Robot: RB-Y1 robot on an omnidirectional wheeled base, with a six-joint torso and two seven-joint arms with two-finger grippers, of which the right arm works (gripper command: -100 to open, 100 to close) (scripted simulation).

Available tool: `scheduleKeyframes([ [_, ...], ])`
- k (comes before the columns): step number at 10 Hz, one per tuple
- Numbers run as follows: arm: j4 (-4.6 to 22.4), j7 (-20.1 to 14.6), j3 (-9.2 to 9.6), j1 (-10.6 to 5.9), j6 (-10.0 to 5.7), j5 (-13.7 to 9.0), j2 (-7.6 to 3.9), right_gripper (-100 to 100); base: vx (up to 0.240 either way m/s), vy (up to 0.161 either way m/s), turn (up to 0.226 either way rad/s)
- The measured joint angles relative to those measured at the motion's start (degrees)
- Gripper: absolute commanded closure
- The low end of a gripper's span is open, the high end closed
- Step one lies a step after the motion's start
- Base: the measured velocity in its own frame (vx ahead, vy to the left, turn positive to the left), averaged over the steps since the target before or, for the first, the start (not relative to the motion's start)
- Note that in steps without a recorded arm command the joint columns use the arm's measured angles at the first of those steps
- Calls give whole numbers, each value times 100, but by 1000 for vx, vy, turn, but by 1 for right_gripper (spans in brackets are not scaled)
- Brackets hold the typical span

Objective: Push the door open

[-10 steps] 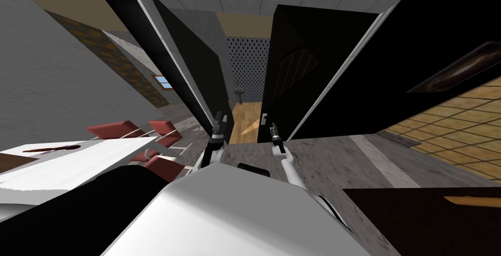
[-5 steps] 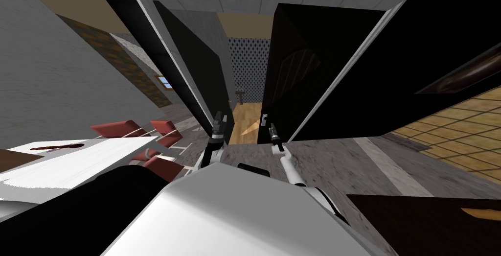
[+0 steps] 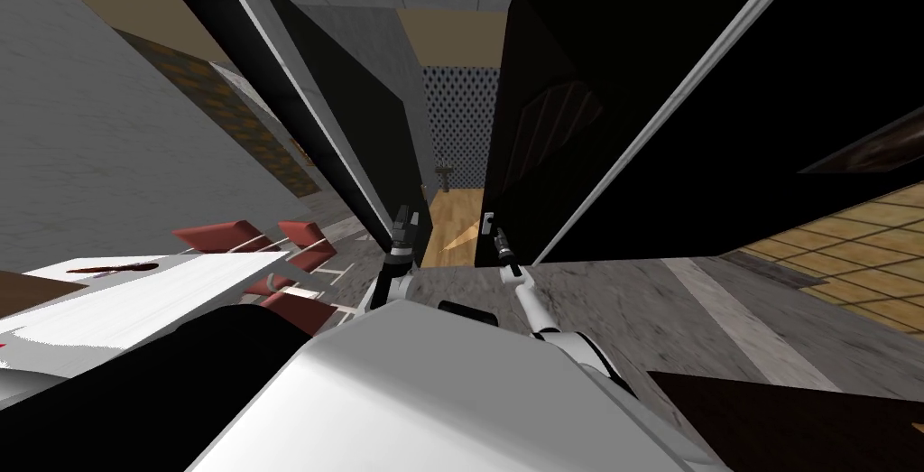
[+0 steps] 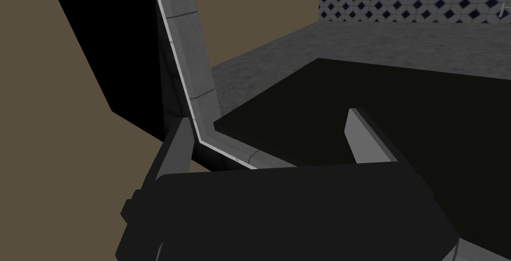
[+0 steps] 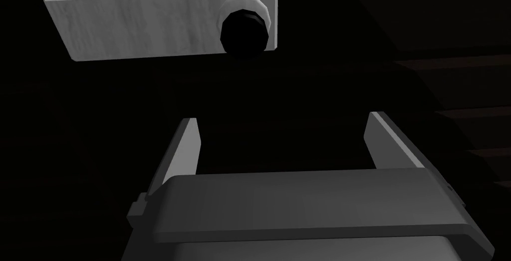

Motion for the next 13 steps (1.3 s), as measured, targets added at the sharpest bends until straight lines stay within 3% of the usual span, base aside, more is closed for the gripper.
scheduleKeyframes([
  [5,526,-92,53,-293,-9,-3,-19,-100,34,-17,22],
  [13,593,-39,-39,-309,-35,-23,-9,-100,177,37,25],
])
